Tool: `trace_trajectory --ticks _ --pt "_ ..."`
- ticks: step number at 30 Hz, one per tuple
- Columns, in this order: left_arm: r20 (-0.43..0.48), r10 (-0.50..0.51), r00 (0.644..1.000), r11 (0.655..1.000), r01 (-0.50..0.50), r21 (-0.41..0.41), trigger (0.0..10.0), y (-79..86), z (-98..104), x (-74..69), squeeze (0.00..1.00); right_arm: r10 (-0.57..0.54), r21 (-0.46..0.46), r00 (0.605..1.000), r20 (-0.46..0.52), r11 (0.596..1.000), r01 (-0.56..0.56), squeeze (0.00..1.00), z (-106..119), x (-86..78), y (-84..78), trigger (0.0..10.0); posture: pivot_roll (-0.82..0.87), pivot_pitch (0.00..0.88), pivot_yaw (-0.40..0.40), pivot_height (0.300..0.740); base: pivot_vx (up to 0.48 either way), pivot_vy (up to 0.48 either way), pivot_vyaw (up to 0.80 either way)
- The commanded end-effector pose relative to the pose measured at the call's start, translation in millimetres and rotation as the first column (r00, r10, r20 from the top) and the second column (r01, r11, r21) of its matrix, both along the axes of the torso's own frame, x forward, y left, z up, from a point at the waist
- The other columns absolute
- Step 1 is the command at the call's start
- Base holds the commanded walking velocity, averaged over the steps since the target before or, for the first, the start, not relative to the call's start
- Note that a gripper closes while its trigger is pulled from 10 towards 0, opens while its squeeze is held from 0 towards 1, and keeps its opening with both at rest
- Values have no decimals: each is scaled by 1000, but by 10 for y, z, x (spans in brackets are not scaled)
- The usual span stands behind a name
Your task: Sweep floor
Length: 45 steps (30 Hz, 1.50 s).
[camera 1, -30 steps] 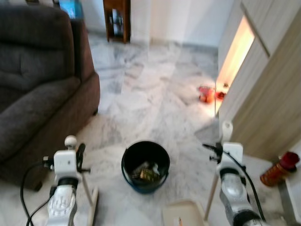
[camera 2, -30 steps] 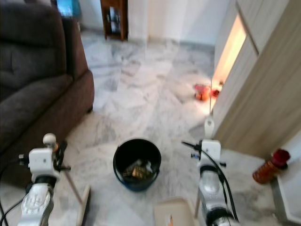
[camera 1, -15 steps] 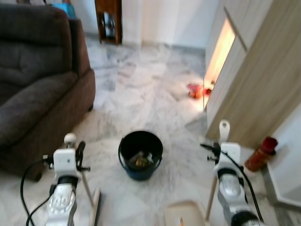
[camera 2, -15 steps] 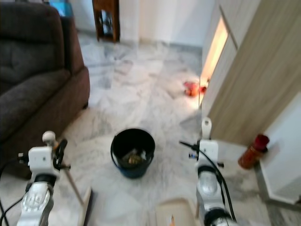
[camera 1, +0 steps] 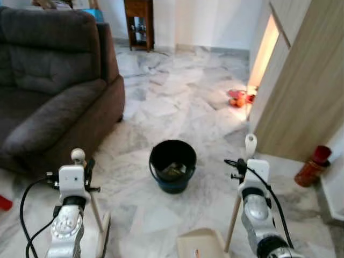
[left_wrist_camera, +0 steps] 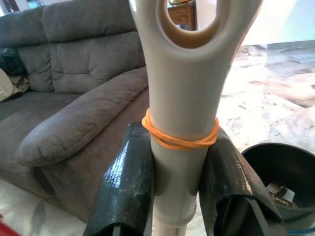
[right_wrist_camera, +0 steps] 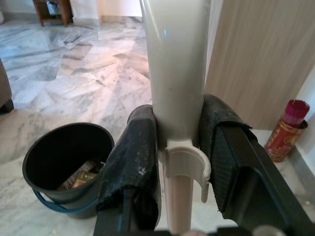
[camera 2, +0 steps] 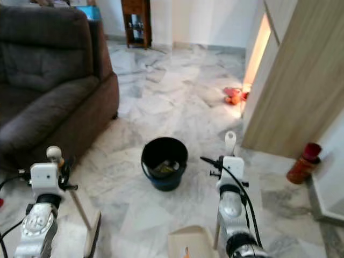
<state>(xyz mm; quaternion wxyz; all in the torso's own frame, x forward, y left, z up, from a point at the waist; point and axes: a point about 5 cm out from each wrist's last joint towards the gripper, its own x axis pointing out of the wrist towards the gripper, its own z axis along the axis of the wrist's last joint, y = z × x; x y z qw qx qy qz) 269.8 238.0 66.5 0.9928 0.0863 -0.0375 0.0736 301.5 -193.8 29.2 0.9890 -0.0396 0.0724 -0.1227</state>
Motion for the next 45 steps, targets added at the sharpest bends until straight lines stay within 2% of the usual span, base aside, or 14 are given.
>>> trace_trajectory --ticks 1,5,8,9,11,12,17,24,28,36,45 --pt "20 -10 1000 1000 9 12 10000 19 80 72 0 -6 12 999 50 1000 5 0 84 48 8 10000 101 0 30 740 0 0 0" --pt "25 -16 1000 1000 15 10 10000 -2 99 105 0 -7 16 999 41 1000 6 0 66 36 13 10000 69 0 41 740 0 0 0" --pt "21 -21 1000 1000 21 5 10000 0 99 129 0 -5 21 999 47 1000 4 0 69 39 39 10000 -14 0 73 740 0 0 0" --pt "17 -25 1000 1000 25 6 10000 5 99 134 0 -5 23 999 52 1000 3 0 78 46 55 10000 -63 0 107 740 0 0 0" --pt "11 -33 999 999 33 7 10000 0 94 140 0 -6 24 998 62 1000 4 0 92 53 65 10000 -63 0 107 740 0 0 0" --pt "-4 -60 998 998 60 13 10000 -25 76 150 0 -18 31 996 85 999 15 0 121 63 76 10000 -106 0 146 740 0 0 0" --pt "-14 -76 997 997 76 10 10000 -49 78 202 0 -34 37 994 101 999 30 0 144 70 68 10000 -147 0 167 740 0 0 0" --pt "-20 -90 996 996 90 -16 10000 -157 44 264 0 -29 14 994 103 1000 28 0 130 26 -24 10000 -183 0 165 740 0 0 0" --pt "-14 -109 994 994 109 -20 10000 -211 52 286 0 -75 15 992 99 997 74 0 134 10 -132 10000 -139 0 163 740 0 0 -314" --pt "-1 -43 999 999 43 -26 10000 -106 58 278 0 -37 -1 996 81 999 38 0 173 75 -149 10000 -52 0 98 740 0 0 -800" --pt "17 -23 1000 1000 23 -10 10000 -89 74 251 0 -22 -5 998 66 1000 22 0 183 111 -132 10000 0 0 66 740 0 0 -800"
